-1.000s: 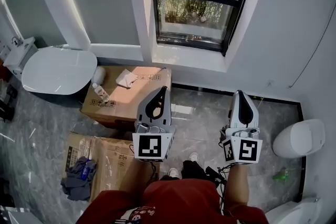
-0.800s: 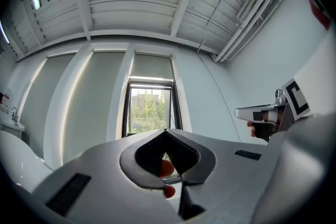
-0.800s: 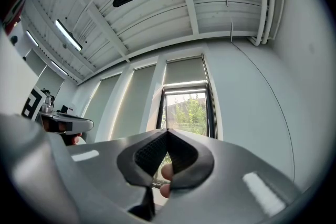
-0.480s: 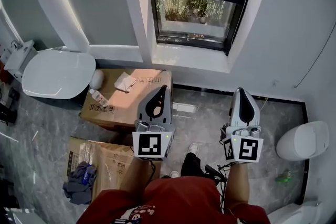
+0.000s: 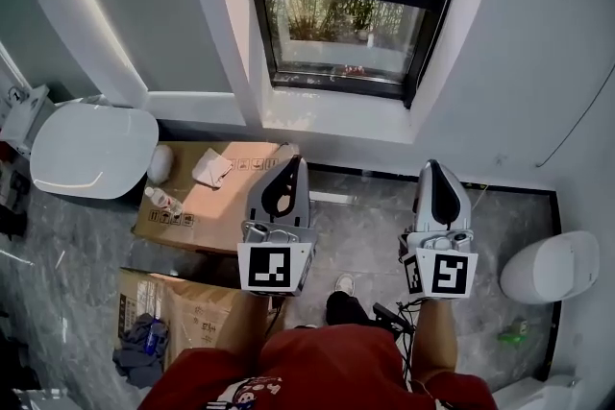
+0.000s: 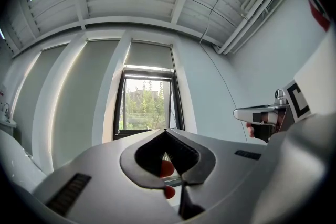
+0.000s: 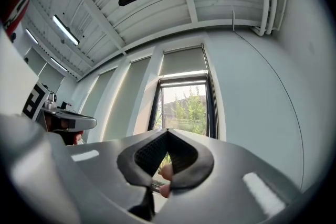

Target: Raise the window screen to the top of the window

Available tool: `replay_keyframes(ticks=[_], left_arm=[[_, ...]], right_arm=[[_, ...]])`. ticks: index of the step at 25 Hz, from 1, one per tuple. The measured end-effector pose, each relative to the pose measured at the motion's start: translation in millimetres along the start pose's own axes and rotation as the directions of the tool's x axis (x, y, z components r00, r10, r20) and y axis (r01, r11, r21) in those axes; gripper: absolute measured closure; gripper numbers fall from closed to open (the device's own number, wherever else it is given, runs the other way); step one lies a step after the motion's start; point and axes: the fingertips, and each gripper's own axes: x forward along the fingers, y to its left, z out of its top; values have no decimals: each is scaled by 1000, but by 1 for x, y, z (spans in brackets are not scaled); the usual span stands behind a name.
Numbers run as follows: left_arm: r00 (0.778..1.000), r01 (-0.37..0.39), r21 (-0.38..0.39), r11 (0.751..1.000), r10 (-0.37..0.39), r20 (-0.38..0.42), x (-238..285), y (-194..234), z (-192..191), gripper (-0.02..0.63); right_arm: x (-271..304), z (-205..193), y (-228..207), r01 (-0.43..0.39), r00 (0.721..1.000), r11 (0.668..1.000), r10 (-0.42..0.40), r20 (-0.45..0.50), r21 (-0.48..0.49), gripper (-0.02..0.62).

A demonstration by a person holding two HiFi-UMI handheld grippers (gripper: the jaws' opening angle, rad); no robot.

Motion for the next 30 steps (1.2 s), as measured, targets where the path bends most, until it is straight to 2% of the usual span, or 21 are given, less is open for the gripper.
replay_keyframes(ticks=[10, 14, 19, 30], left_arm=[[999, -23, 25, 999, 23, -32, 100, -17, -13, 601], [999, -26, 26, 999, 27, -22, 131, -27, -20, 601], [1000, -28, 40, 999, 28, -14, 153, -41, -21, 601], [1000, -25, 70, 997, 25, 9, 176, -49, -16, 601]], right_arm=[[67, -31, -70, -4, 1000, 1000, 4, -8, 0, 586], [85, -42, -98, -8, 1000, 1000, 9, -9, 12, 586], [97, -51, -124, -4, 1000, 999, 4, 0, 41, 586], [111, -58, -139, 2, 1000, 998, -4, 30, 65, 586]])
